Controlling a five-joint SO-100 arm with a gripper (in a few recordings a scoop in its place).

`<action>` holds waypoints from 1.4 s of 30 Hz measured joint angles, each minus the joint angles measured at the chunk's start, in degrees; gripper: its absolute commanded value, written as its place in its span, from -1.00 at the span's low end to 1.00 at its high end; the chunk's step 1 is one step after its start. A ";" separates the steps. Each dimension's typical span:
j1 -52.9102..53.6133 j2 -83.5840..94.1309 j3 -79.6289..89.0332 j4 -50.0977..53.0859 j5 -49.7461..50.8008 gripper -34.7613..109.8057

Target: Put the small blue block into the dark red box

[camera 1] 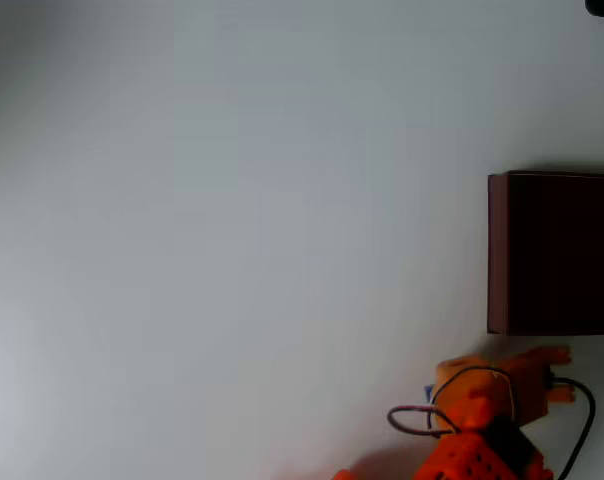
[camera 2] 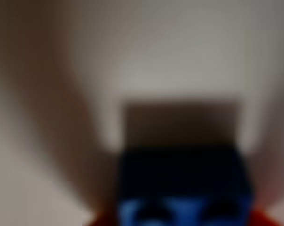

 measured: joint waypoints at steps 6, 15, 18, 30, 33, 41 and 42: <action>0.97 0.00 -0.79 1.23 -3.52 -0.52; 10.20 10.28 -8.88 11.95 -16.08 -0.52; 11.95 11.25 -12.22 12.22 -23.12 -0.52; 0.00 2.37 -21.62 -4.13 -39.29 -0.52; -0.88 -4.48 -26.19 -6.94 -41.40 -0.52; -3.16 -23.47 -38.94 -9.05 -47.64 -0.27; -3.34 -24.52 -39.55 -9.05 -47.81 -0.23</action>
